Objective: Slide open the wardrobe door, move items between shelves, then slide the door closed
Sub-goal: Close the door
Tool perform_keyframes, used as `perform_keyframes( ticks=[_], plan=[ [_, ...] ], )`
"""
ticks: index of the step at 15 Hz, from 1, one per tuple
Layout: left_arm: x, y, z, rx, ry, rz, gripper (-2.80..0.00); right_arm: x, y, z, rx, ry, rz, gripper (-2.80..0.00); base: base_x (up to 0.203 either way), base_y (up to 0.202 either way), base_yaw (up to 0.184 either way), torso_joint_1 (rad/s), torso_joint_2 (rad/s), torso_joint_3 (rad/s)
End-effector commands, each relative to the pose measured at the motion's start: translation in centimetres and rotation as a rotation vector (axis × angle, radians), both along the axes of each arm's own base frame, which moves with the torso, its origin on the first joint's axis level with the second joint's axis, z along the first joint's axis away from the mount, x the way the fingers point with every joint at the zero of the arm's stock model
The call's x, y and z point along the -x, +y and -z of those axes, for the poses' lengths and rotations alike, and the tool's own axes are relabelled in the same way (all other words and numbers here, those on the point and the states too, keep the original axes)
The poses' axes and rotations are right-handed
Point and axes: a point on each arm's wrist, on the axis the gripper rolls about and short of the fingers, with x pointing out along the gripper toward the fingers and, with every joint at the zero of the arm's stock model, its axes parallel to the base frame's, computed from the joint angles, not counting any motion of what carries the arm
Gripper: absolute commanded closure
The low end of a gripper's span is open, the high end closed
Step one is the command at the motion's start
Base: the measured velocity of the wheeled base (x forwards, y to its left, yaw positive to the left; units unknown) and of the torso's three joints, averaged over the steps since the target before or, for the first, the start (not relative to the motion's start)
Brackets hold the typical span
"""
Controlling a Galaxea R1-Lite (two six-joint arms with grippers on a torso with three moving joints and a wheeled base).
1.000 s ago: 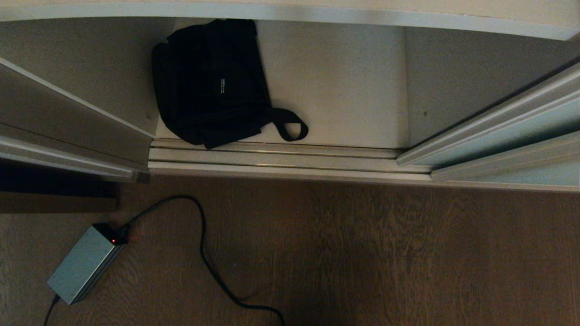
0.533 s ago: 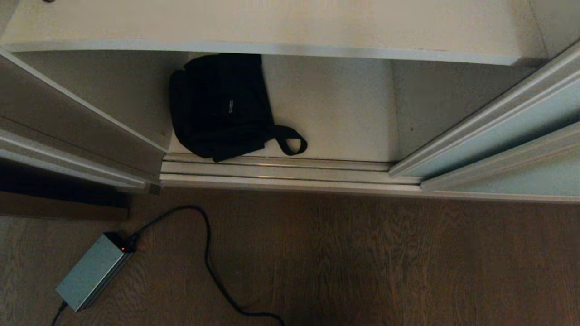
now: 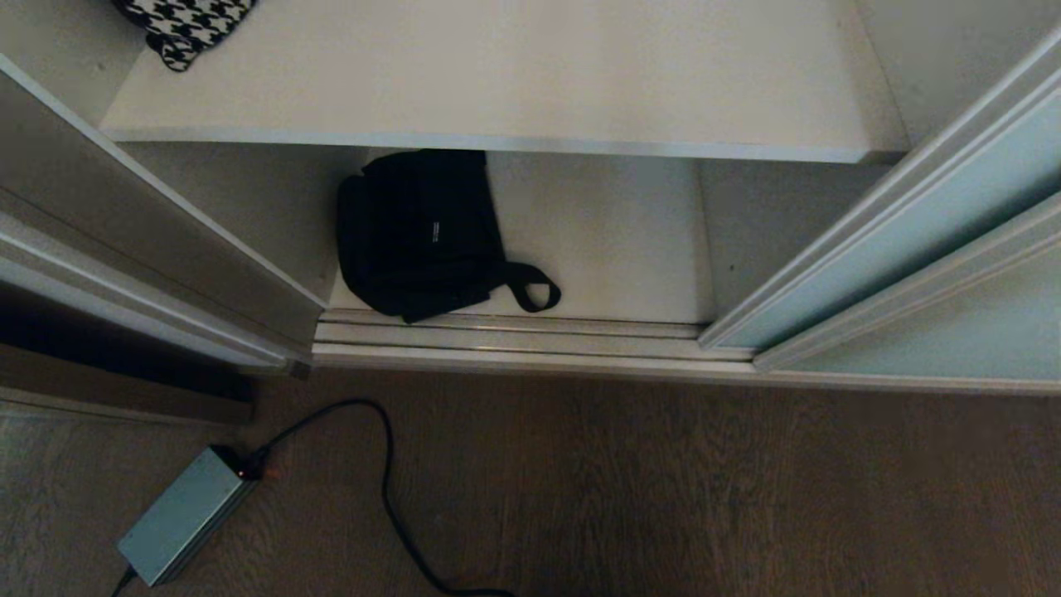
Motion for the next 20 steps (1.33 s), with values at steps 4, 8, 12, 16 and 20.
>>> perform_keyframes(
  ticks=[4, 8, 12, 16, 20],
  plan=[
    [-0.04, 0.00, -0.01, 0.000, 0.004, -0.001, 0.00, 0.02, 0.00, 0.00, 0.000, -0.003, -0.001, 0.00, 0.000, 0.000, 0.000, 0.003, 0.00, 0.202],
    [-0.04, 0.00, 0.01, 0.000, 0.006, -0.001, 0.00, 0.02, 0.00, 0.00, -0.001, -0.003, 0.001, 0.00, 0.000, 0.000, 0.000, 0.003, 0.00, 0.202],
    [-0.04, 0.00, 0.01, -0.002, 0.006, -0.001, 0.00, 0.02, 0.00, 0.00, -0.001, -0.003, 0.000, 0.00, 0.000, 0.000, 0.000, 0.002, 0.00, 0.201],
    [-0.04, 0.00, 0.01, -0.003, 0.006, -0.001, 0.00, 0.02, 0.00, 0.00, 0.000, -0.003, 0.000, 0.00, 0.000, 0.000, 0.000, 0.002, 0.00, 0.199],
    [-0.04, 0.00, 0.01, -0.003, 0.006, -0.001, 0.00, 0.02, 0.00, 0.00, -0.001, -0.003, -0.001, 0.00, 0.000, 0.000, 0.000, 0.002, 0.00, 0.199]
  ],
)
